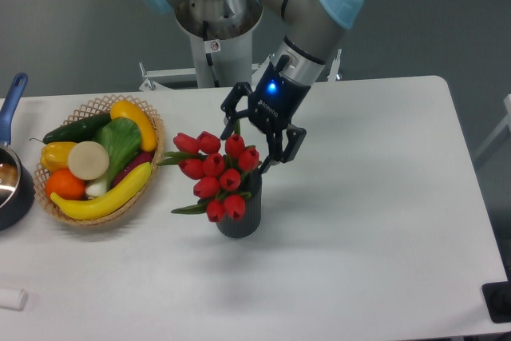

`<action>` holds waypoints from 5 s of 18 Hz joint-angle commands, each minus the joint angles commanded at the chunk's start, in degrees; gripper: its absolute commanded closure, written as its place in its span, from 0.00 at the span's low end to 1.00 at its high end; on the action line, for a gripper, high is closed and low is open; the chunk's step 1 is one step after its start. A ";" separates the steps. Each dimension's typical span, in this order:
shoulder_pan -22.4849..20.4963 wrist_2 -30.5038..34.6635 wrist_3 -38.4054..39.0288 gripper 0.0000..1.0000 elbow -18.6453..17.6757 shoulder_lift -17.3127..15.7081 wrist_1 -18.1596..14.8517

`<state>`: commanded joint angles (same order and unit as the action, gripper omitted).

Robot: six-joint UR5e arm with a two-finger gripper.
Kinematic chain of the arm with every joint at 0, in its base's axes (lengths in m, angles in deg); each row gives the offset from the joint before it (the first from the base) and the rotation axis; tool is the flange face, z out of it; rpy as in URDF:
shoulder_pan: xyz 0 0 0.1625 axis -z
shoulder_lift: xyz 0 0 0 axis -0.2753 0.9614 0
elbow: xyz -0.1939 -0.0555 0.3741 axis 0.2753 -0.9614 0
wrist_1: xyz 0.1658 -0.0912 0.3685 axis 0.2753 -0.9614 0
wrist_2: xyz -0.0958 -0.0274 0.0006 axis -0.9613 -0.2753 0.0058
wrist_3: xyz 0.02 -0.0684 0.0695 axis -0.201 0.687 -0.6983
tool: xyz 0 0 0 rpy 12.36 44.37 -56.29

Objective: Pick up the flowers from the vase
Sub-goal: 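Close the gripper around the tulip stems above the vase rim, then lift the gripped tulip bouquet straight up out of the black vase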

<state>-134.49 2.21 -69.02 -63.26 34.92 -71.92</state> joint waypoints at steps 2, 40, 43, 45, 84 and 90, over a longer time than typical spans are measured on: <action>0.09 -0.79 0.18 0.00 0.00 0.62 0.45; -1.22 -7.92 2.72 0.55 0.79 1.15 0.37; -1.57 -9.23 3.34 0.55 1.23 0.97 0.37; -2.54 -10.29 4.74 0.55 1.32 0.36 0.28; -12.38 -23.74 24.96 0.55 7.12 -10.81 0.10; -17.13 -27.96 24.17 0.55 10.62 -3.96 0.45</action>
<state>-151.63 -25.75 -44.84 -52.63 30.96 -71.46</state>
